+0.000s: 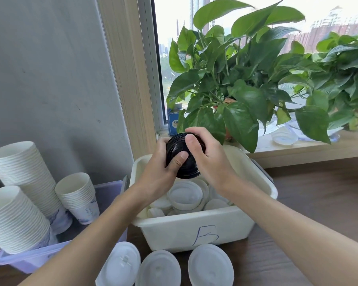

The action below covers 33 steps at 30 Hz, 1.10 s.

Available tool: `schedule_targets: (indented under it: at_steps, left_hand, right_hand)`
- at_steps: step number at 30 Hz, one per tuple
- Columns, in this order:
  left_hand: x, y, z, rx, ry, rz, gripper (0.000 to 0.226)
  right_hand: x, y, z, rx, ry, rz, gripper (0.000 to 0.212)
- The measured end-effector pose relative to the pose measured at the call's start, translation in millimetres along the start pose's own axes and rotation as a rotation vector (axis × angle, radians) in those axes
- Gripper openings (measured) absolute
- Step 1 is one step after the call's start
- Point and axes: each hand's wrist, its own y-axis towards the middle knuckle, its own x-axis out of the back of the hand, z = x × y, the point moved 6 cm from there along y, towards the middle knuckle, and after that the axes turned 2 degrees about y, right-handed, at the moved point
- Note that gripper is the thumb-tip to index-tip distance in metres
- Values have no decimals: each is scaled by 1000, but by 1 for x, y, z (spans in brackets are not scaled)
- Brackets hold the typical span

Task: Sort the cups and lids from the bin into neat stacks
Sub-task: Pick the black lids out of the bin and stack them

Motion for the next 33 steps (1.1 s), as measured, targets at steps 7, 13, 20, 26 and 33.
schedule_targets:
  at_steps: [7, 13, 20, 26, 33]
  left_hand:
    - [0, -5, -15, -99, 26, -12, 30]
    - [-2, -8, -14, -88, 64, -20, 19]
    - [10, 4, -9, -106, 37, -93, 52]
    - [9, 4, -7, -109, 56, -92, 42]
    - [-1, 2, -8, -99, -44, 32, 54]
  right_hand:
    - [6, -1, 11, 186, -148, -94, 41]
    - [6, -1, 12, 183, -141, -99, 39]
    - [6, -1, 4, 72, -80, -15, 46]
    - [4, -2, 4, 64, -71, -18, 65]
    - [12, -3, 12, 95, -104, -161, 42]
